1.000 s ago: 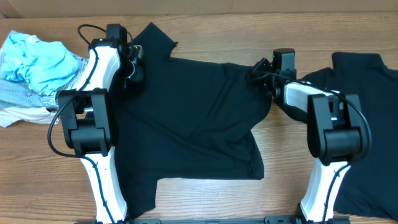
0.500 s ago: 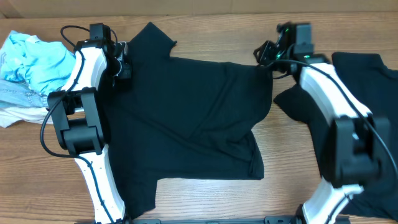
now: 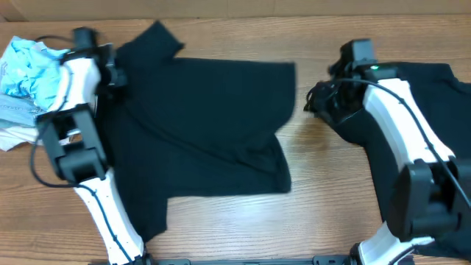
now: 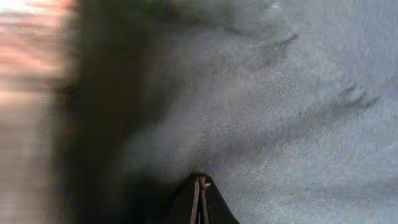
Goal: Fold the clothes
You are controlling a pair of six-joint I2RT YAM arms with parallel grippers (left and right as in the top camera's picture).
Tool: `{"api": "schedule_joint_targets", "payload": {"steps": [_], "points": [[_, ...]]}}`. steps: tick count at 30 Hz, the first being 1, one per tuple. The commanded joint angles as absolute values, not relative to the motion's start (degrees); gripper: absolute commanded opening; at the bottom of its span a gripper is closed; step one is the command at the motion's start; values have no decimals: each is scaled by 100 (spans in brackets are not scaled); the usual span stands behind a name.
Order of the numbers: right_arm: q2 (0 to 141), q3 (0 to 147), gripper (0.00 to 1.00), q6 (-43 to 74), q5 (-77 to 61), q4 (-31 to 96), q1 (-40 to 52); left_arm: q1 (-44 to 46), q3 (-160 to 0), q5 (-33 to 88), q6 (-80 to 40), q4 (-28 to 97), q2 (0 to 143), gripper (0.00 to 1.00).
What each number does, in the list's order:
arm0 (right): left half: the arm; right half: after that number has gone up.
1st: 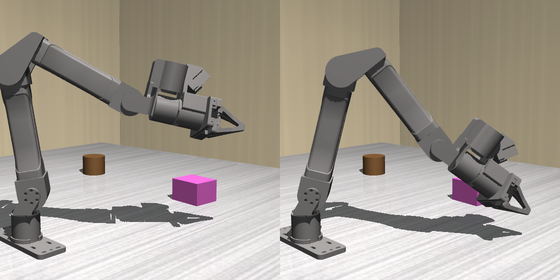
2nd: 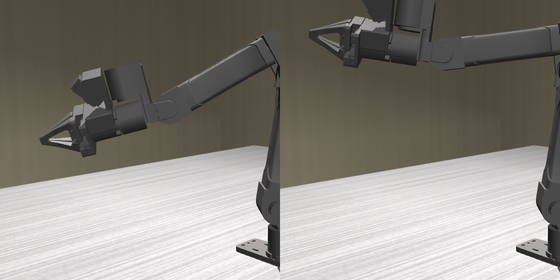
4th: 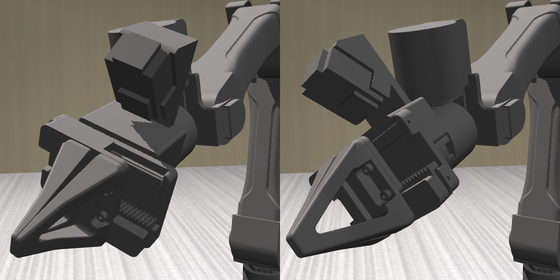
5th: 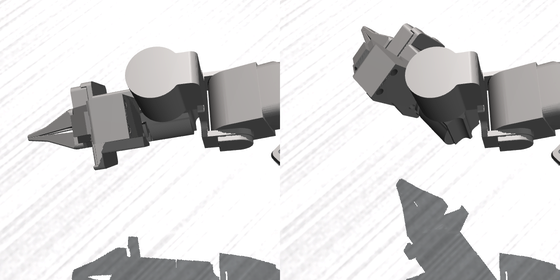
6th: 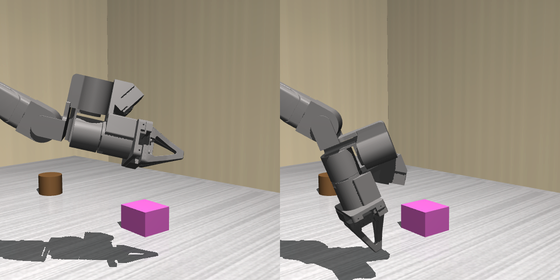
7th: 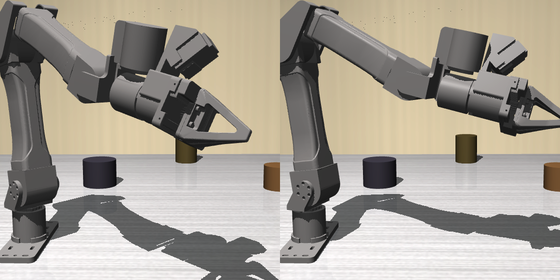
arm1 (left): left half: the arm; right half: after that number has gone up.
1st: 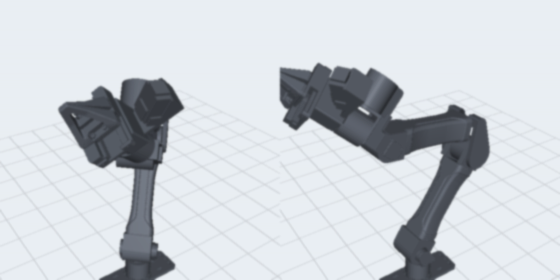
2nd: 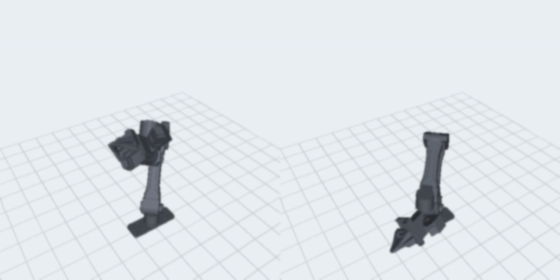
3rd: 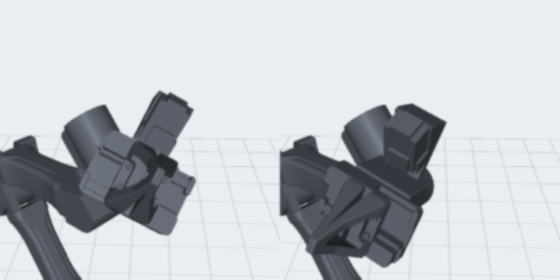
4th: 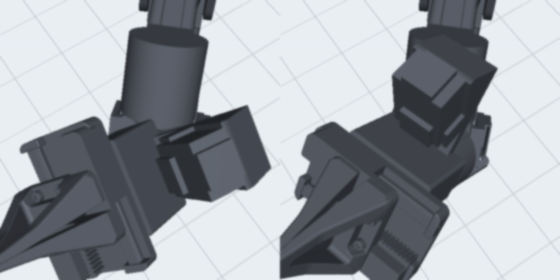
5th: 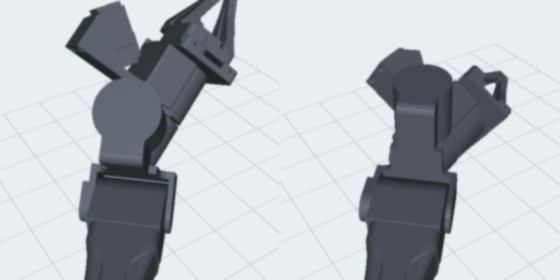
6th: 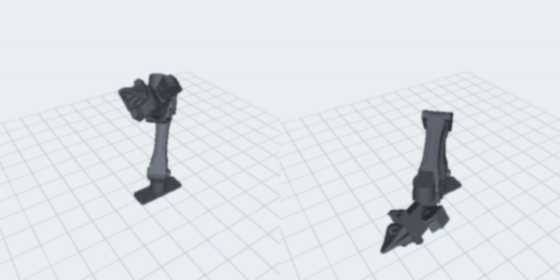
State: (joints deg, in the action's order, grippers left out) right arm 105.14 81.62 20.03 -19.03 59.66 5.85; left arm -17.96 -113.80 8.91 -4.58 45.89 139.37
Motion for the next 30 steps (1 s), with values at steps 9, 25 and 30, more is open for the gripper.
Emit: {"api": "schedule_joint_targets", "payload": {"steps": [9,25,30], "points": [[10674,6897,61,849,-2023,5555,1542,-1841,-12851,1870,-172,5916,14440,4],[10674,6646,61,670,-1527,5594,2648,-1588,-17458,2174,130,8914,14420,7],[10674,6646,53,1417,-375,5555,2947,-1514,-18002,2381,130,9336,13976,8]]}}
